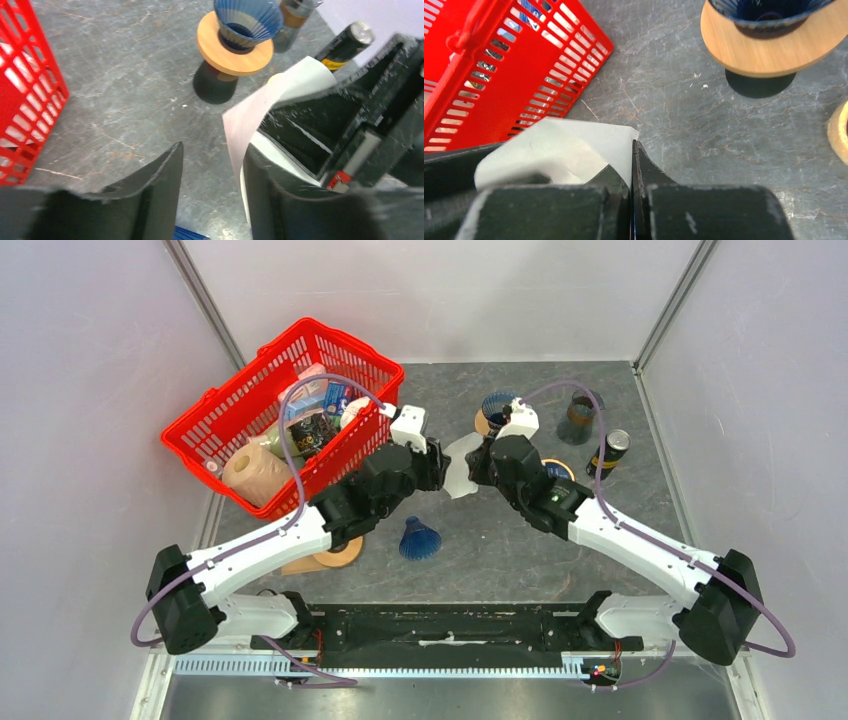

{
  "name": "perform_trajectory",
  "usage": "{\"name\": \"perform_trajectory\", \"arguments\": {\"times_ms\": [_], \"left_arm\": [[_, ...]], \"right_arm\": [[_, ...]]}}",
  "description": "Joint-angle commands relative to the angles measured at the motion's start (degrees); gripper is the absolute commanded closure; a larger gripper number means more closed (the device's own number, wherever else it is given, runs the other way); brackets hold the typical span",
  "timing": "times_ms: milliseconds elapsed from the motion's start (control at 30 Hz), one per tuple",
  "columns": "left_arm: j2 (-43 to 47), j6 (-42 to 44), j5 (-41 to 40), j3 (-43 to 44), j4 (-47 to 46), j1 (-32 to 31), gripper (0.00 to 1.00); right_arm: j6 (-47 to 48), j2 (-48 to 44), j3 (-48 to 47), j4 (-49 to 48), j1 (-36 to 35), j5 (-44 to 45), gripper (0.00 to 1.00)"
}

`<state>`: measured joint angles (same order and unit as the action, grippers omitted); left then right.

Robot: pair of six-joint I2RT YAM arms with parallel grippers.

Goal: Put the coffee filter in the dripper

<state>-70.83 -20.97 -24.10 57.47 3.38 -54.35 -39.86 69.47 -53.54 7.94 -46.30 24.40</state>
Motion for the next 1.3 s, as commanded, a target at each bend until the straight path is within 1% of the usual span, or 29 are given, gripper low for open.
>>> {"name": "perform_trajectory", "arguments": {"times_ms": [0, 67, 100, 233, 333, 400, 500, 633, 667, 700, 800, 1000, 1267], "left_arm": [[3.74, -0.23, 6.12, 1.77, -0.81, 0.21, 0.33], [5.73, -0.58, 7.33, 1.53, -0.4, 0.21, 0.19], [6.9, -0.83, 8.0, 1.3, -0.31, 0.21, 0.16], [12.52, -2.09, 8.53, -0.8, -0.13, 0.21, 0.14], [16.06, -3.35, 7.6, -3.17, 0.89, 0.21, 0.13], [17.91, -4.81, 4.6, -5.26, 2.16, 0.29, 0.13], [18.93, -7.1, -1.01, -8.12, 3.53, 0.34, 0.12], [17.73, -9.58, -1.74, -9.3, 6.16, 0.54, 0.11], [17.24, -10.18, -1.81, -9.6, 6.96, 0.56, 0.11], [16.98, -10.45, -1.95, -9.88, 7.52, 0.65, 0.11], [17.3, -11.11, -3.72, -10.73, 9.39, 0.8, 0.1], [19.76, -12.11, -5.3, -13.23, 10.31, 1.09, 0.09], [19.86, -12.96, -5.35, -14.04, 11.06, 1.31, 0.08]], "right_arm": [[3.1, 0.82, -7.84, 5.25, 2.09, -0.94, 1.0], [3.34, 1.18, -9.98, 7.68, 4.52, -3.8, 1.0], [3.45, 1.59, -11.27, 9.36, 6.31, -5.77, 1.0], [4.79, 4.05, -18.03, 17.03, 14.19, -13.04, 1.0], [9.03, 7.3, -24.33, 23.06, 18.29, -13.04, 1.0], [10.35, 9.89, -29.13, 27.5, 21.66, -14.81, 1.0], [11.69, 13.56, -33.73, 28.75, 25.7, -18.67, 1.0], [12.35, 19.15, -39.25, 30.51, 29.85, -24.26, 1.0], [12.44, 20.62, -40.55, 30.92, 30.64, -24.22, 1.0], [12.74, 22.02, -41.45, 31.18, 31.14, -26.32, 1.0], [13.65, 25.28, -44.31, 32.14, 32.28, -29.03, 0.99], [16.47, 31.83, -50.06, 35.93, 32.9, -29.48, 0.99], [17.88, 35.49, -51.47, 37.46, 32.87, -29.33, 0.94]]}}
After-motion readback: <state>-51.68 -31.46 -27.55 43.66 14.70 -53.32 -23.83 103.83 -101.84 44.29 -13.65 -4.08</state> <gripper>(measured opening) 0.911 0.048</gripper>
